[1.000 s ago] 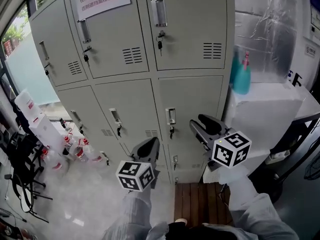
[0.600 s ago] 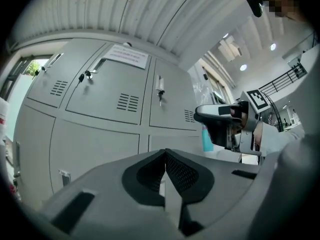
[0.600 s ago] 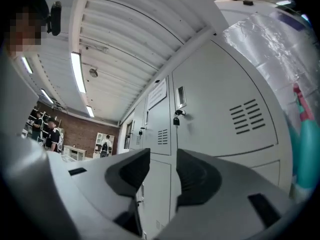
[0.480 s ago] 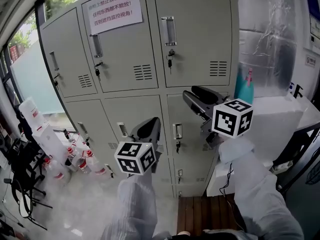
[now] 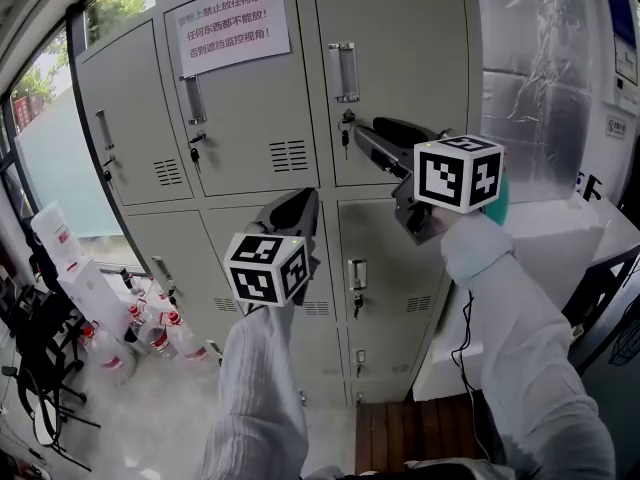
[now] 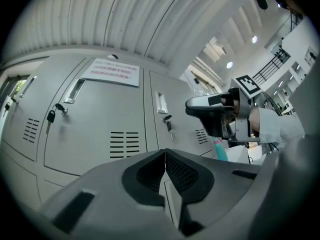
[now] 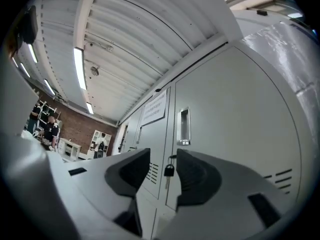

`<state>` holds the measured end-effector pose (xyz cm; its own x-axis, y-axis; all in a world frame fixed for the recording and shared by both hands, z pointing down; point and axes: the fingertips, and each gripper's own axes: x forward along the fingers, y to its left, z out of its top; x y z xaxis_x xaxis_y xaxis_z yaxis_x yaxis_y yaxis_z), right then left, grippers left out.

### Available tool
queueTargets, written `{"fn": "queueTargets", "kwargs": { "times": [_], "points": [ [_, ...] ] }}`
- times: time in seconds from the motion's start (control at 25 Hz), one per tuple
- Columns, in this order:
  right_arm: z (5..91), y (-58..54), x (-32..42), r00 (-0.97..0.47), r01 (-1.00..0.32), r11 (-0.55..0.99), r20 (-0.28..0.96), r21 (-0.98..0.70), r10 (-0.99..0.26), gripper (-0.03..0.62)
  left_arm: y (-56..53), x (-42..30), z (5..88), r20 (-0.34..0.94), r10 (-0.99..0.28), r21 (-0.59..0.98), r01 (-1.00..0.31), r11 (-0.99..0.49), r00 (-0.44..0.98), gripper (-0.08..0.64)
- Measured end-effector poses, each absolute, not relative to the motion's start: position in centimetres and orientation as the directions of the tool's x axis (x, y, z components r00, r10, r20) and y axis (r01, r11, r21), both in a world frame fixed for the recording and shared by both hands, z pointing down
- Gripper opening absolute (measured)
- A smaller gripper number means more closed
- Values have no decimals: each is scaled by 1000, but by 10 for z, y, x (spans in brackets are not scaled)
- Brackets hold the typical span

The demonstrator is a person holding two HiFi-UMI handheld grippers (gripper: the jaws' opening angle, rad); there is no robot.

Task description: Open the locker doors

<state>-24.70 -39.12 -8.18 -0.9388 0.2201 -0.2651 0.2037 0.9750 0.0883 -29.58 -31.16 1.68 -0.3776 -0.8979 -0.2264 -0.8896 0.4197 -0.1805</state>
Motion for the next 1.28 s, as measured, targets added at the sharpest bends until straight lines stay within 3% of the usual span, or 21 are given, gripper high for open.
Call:
{"fn": "queueTargets", "kwargs": {
  "times": [0.52, 0.88, 1.12, 1.28],
  "points": [
    [-132, -402, -309, -955, 56, 989, -281, 139, 94, 147, -319, -338, -41, -287, -880, -215, -870, 444, -379, 9],
    [-147, -399, -332, -958, 5, 997, -284, 82, 28, 147, -316, -348, -42, -295, -882, -205, -877, 435, -368, 9],
    [-148, -398, -343, -958, -112, 991, -272, 68, -90, 147, -312, -347, -35, -289, -886, -211, -878, 429, -363, 9],
    [-148, -398, -342, -960, -111, 989, -269, 97, -81, 147, -309, -347, -30, -281, -888, -213, -878, 428, -364, 9]
  ]
}}
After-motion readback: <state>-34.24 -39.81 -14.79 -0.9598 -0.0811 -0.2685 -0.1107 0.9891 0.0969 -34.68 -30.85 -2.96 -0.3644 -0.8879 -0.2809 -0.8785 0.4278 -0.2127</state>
